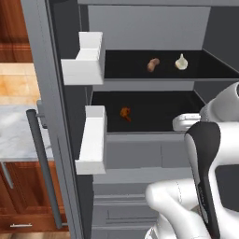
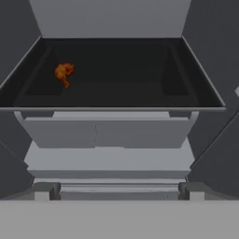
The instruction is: Gather the potato and garlic from the fridge and place them on a tray on the dining counter. Then gather the steak and chicken drumstick from the fridge and place them on the other tray.
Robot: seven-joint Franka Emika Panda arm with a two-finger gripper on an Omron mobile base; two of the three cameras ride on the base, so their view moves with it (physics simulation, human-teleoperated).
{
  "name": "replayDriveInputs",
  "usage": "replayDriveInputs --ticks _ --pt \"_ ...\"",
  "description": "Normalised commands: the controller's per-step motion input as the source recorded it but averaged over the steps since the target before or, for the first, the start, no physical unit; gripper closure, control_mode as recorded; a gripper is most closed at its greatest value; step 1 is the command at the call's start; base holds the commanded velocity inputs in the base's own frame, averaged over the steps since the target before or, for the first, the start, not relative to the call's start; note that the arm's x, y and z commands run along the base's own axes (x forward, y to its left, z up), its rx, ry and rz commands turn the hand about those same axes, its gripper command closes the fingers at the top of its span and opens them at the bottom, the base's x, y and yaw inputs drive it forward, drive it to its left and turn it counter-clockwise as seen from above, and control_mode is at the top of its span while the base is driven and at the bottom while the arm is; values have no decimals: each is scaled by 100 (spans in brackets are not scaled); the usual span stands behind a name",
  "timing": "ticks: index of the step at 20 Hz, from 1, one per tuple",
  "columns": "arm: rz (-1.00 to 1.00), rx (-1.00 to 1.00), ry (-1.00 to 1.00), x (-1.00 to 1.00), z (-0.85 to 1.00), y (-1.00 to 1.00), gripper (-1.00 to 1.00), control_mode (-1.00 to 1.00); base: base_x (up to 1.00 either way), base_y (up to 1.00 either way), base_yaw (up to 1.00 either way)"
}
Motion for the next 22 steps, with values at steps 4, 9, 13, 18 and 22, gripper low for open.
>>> replayDriveInputs --ticks 4,9,13,18,22 --pt "0 0 0 0 0 0 -100 100 34 -3 0" --pt "3 0 2 5 -4 0 -100 -100 6 -2 0" --pt "38 0 8 12 -26 0 -100 -100 0 0 0" --pt "10 0 -1 66 -39 11 -100 -100 0 0 0" --pt "-18 0 -4 52 -33 21 -100 -100 0 0 0"
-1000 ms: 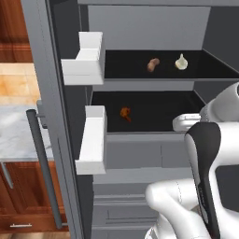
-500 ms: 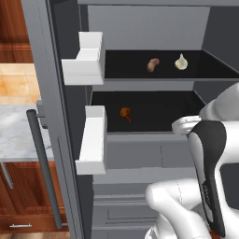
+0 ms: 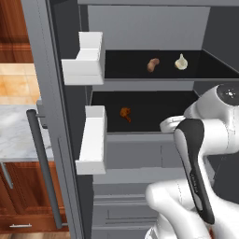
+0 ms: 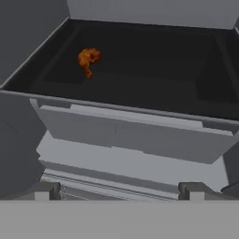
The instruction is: Gather the potato and garlic from the fridge and place them on a tray on the dining counter. Then gather the steak and chicken drumstick from the fridge and place them on the other tray.
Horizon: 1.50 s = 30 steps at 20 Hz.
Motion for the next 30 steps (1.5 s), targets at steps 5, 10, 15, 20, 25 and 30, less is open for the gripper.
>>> replayDriveInputs --ticks 5,10,15,20,25,30 --pt "-13 1 -7 49 -11 22 -100 -100 0 0 0" --pt "0 0 -3 46 -22 13 -100 -100 0 0 0" --pt "0 -2 3 51 -27 0 -100 -100 0 0 0" --pt "1 0 2 76 -23 0 -100 -100 0 0 0" --pt "9 3 7 97 -1 11 -100 -100 0 0 0" --pt "10 2 0 79 -13 36 -100 -100 0 0 0"
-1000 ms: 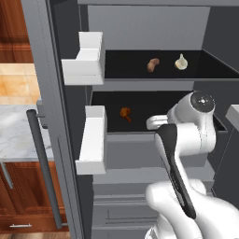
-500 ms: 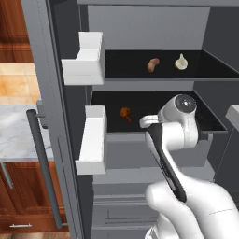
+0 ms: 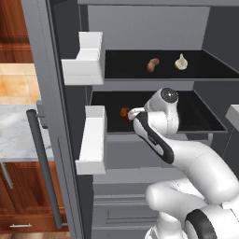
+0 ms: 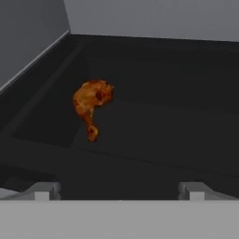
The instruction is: Gather the potato and garlic from the fridge and place them on a tray on the dining counter. Then gather the steak and chicken drumstick from the fridge and place them on the other tray.
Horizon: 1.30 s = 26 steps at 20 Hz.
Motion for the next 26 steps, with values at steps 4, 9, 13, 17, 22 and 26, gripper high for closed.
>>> replayDriveInputs --ticks 4,9,13,17,22,26 --pt "6 0 0 66 -19 21 -100 -100 0 0 0" --pt "0 0 2 66 -30 22 -100 -100 0 0 0" --pt "-1 0 0 56 -22 40 -100 -100 0 0 0" --pt "-3 0 2 62 -12 25 -100 -100 0 0 0" --pt "-6 0 2 68 -17 14 -100 -100 0 0 0" --pt "-3 0 3 42 -26 16 -100 -100 0 0 0"
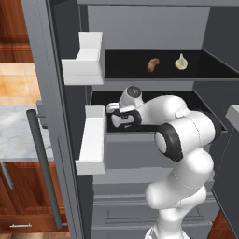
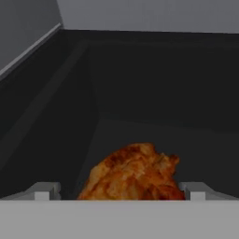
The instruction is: Gather the potato and garlic from the fridge and place them on a tray on the dining counter. Then gather the steak and chicken drumstick from the fridge and place them on the other tray.
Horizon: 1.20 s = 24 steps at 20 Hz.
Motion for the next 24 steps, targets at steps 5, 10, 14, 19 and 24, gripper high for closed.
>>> replayDriveInputs --ticks 5,10,14,19,24 --pt "0 0 1 0 -53 0 -100 -100 0 0 0" --pt "0 1 0 0 -52 -1 100 -100 0 0 0" --pt "0 0 -7 -13 -22 -19 100 -100 0 0 0" --pt "0 4 -18 -65 -1 -37 100 -100 0 0 0" --pt "2 4 -10 -90 51 -16 100 -100 0 0 0"
